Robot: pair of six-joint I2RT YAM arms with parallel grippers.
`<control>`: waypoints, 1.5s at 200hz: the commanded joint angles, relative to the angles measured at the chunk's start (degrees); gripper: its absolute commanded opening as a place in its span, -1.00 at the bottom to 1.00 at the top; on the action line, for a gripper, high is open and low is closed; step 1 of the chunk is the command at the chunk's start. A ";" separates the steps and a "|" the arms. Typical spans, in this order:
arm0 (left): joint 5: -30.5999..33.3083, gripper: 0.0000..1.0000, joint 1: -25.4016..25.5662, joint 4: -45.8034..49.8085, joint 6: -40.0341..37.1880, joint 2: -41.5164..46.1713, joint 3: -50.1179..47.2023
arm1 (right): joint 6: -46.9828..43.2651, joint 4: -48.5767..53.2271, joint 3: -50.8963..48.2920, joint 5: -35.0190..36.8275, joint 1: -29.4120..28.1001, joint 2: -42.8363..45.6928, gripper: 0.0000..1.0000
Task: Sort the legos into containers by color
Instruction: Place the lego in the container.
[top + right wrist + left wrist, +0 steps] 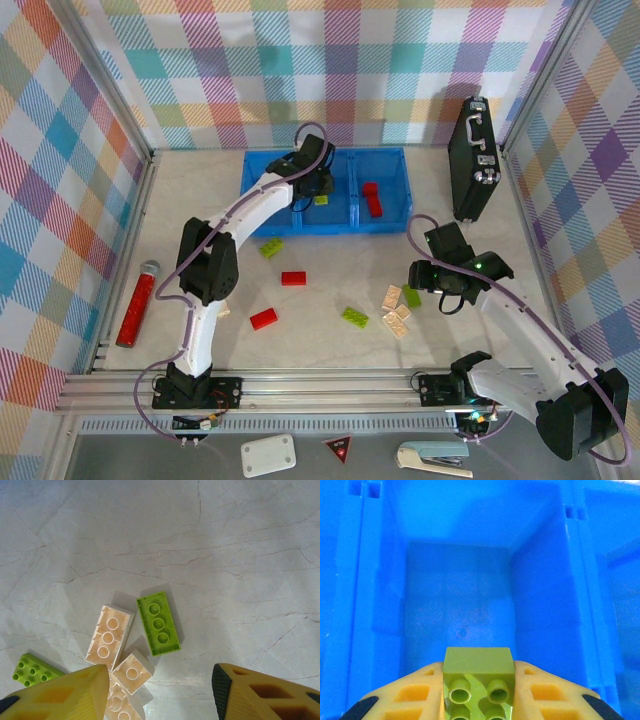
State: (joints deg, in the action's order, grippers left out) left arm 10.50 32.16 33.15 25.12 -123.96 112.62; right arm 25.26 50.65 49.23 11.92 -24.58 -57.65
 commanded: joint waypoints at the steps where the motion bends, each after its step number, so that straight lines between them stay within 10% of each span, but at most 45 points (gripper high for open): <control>1: 2.88 -0.42 0.87 -2.76 1.43 -2.82 -1.45 | -0.20 0.40 0.61 -0.80 -0.08 0.78 0.16; 115: 2.85 -0.27 1.67 -1.77 2.00 -10.07 2.83 | -0.30 -0.09 0.44 -1.35 -0.14 1.21 0.16; 300: -1.22 -0.13 1.76 3.31 -5.88 5.79 -2.46 | 0.37 0.06 0.84 -0.79 -0.09 -0.98 0.16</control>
State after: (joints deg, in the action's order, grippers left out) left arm 11.20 33.36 32.86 22.96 -122.26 112.03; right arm 25.10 50.46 49.23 11.31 -24.58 -57.30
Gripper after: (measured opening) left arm 0.436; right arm 0.581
